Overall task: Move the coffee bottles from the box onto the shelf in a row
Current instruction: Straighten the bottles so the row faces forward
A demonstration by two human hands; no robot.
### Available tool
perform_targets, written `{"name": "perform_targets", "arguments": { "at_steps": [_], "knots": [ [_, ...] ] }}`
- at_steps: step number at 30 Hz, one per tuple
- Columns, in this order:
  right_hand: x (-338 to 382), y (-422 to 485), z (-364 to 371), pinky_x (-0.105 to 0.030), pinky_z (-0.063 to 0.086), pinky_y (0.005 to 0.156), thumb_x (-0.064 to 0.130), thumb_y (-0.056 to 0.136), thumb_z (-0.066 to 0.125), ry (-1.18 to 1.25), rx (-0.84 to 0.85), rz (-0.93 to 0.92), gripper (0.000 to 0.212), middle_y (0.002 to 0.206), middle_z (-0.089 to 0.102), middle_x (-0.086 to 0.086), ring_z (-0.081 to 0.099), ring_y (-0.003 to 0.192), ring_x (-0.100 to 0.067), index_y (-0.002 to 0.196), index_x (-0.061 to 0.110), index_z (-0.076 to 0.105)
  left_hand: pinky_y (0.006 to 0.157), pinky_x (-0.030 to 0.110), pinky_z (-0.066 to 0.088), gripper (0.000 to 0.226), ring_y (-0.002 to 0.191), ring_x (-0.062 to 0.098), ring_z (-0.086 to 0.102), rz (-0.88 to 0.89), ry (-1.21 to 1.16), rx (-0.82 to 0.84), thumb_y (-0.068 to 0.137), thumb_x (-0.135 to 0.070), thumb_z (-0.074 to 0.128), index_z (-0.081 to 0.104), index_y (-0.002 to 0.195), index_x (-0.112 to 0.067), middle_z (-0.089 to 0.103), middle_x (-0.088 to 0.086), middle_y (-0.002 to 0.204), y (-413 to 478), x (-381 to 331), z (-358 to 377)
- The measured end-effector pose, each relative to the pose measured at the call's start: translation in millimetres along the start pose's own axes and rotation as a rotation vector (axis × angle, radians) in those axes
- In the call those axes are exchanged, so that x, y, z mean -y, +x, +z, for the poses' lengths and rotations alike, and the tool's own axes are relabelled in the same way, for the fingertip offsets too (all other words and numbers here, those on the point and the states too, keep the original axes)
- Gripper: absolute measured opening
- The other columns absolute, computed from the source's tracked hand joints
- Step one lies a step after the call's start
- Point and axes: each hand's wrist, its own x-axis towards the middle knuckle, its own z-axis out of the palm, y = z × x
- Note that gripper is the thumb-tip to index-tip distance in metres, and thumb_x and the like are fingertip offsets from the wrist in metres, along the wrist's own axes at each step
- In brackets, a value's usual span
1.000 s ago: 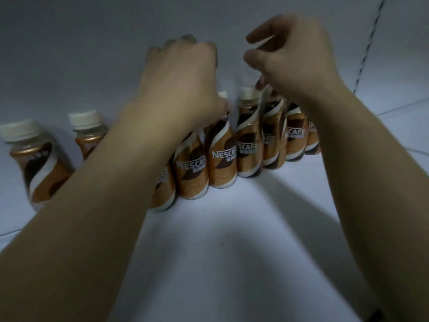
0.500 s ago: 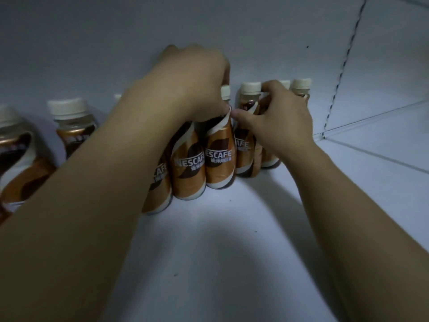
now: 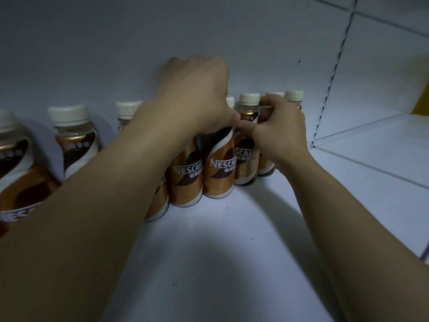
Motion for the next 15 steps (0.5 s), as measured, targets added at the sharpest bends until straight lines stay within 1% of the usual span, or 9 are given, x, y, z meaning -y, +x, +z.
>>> {"name": "perform_targets", "arguments": {
  "at_steps": [2,5,6,8,11,15],
  "knots": [
    [-2,1,-4,-0.041,0.054,0.087,0.028,0.071,0.079,0.073,0.054,0.013,0.052,0.105,0.072,0.004,0.067,0.096,-0.014,0.120,0.021,0.061,0.076,0.037,0.035,0.048,0.083,0.027,0.054,-0.022,0.049,-0.030,0.070,-0.059,0.071,0.060,0.092,-0.018,0.060,0.005,0.083,2,2,2],
    [-5,2,-6,-0.043,0.055,0.088,0.017,0.075,0.076,0.174,0.123,0.016,0.049,0.105,0.072,0.002,0.068,0.096,-0.014,0.121,0.019,0.060,0.074,0.037,0.028,0.046,0.076,0.025,0.047,-0.023,0.093,-0.065,0.070,-0.060,0.070,0.056,0.083,-0.018,0.048,0.002,0.069,1,3,6],
    [-7,1,-7,-0.043,0.055,0.088,0.015,0.076,0.076,0.194,0.134,0.010,0.049,0.106,0.072,0.001,0.068,0.095,-0.013,0.122,0.018,0.060,0.074,0.037,0.026,0.045,0.074,0.024,0.045,-0.024,0.108,-0.075,0.071,-0.059,0.070,0.054,0.082,-0.018,0.045,0.001,0.066,2,3,8],
    [-9,1,-7,-0.043,0.054,0.090,0.014,0.079,0.075,0.216,0.151,0.007,0.050,0.109,0.071,0.000,0.068,0.095,-0.012,0.125,0.018,0.057,0.075,0.037,0.025,0.044,0.074,0.024,0.046,-0.040,0.126,-0.081,0.072,-0.058,0.069,0.054,0.081,-0.018,0.044,0.001,0.065,3,4,12],
    [-11,1,-5,-0.043,0.054,0.091,0.013,0.081,0.072,0.233,0.171,0.000,0.049,0.109,0.070,0.001,0.068,0.096,-0.011,0.127,0.018,0.056,0.075,0.038,0.024,0.041,0.072,0.024,0.043,-0.061,0.142,-0.101,0.073,-0.057,0.069,0.048,0.077,-0.022,0.038,0.000,0.062,4,5,15],
    [-13,3,-5,-0.044,0.053,0.092,0.013,0.084,0.069,0.217,0.197,-0.013,0.048,0.112,0.069,0.001,0.067,0.098,-0.012,0.129,0.018,0.054,0.073,0.037,0.024,0.040,0.072,0.024,0.043,-0.067,0.152,-0.115,0.074,-0.056,0.068,0.047,0.077,-0.022,0.038,0.001,0.062,5,5,19]
  ]
}}
